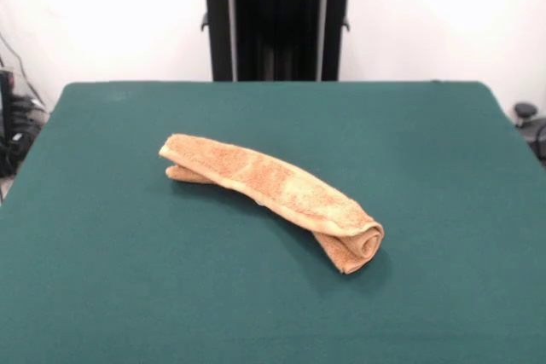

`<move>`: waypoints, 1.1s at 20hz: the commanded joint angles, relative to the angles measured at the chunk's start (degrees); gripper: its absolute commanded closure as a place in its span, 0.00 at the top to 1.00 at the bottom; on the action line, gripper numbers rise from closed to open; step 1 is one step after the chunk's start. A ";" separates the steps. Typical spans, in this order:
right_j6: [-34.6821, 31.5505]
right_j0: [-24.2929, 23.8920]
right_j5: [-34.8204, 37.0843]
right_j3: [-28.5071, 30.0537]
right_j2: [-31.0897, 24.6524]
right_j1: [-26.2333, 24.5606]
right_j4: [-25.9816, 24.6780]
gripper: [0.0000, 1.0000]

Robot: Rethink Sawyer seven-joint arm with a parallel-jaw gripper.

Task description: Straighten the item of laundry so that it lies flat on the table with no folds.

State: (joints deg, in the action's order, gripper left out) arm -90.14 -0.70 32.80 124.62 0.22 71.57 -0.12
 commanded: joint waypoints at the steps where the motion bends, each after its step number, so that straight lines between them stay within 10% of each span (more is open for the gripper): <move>1: -10.18 0.47 4.01 -1.00 0.32 -2.35 -0.90 1.00; 22: -2.30 -9.45 -5.96 -5.79 -5.30 -15.39 -3.42 1.00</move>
State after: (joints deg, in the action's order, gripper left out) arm -90.14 -8.99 31.11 120.69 0.46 64.40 -0.37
